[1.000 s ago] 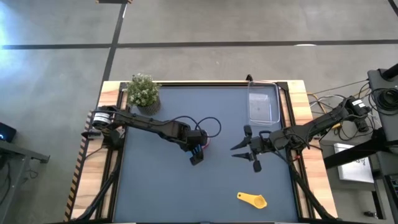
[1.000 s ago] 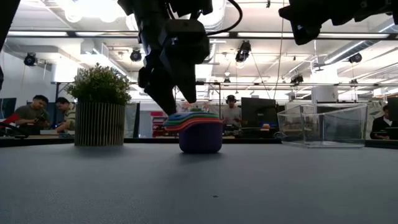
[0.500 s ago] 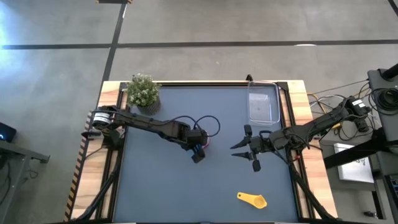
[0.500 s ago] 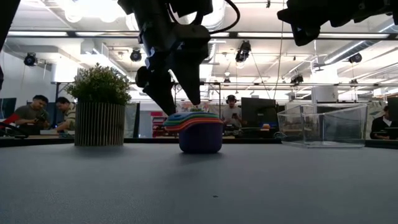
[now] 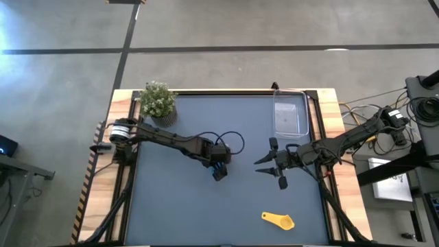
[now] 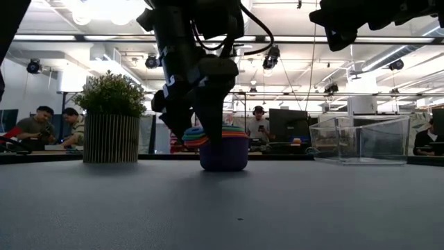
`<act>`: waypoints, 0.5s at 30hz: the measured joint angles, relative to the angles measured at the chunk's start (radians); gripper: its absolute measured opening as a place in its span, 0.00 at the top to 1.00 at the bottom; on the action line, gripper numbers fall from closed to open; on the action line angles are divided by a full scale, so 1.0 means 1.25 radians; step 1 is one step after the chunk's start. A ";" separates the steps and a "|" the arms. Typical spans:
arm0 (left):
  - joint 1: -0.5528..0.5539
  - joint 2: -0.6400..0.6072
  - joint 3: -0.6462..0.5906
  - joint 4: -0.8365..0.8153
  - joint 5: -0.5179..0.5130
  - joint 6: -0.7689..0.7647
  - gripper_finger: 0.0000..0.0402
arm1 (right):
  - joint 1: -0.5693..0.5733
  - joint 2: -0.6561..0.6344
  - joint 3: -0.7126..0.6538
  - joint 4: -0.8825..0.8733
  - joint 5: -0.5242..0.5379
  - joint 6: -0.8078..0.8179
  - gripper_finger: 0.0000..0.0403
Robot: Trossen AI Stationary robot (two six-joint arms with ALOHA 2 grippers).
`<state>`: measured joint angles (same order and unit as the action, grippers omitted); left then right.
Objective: Nest measuring cups in basket
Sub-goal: Adjust the stacked measuring cups
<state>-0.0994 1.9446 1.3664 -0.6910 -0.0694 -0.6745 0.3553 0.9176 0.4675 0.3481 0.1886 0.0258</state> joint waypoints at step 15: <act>0.004 -0.001 0.000 -0.028 0.052 0.126 0.68 | 0.000 0.000 0.000 0.000 0.000 0.000 0.72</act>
<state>-0.0939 1.9430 1.3666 -0.7255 -0.0045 -0.5166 0.3553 0.9176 0.4675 0.3481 0.1888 0.0259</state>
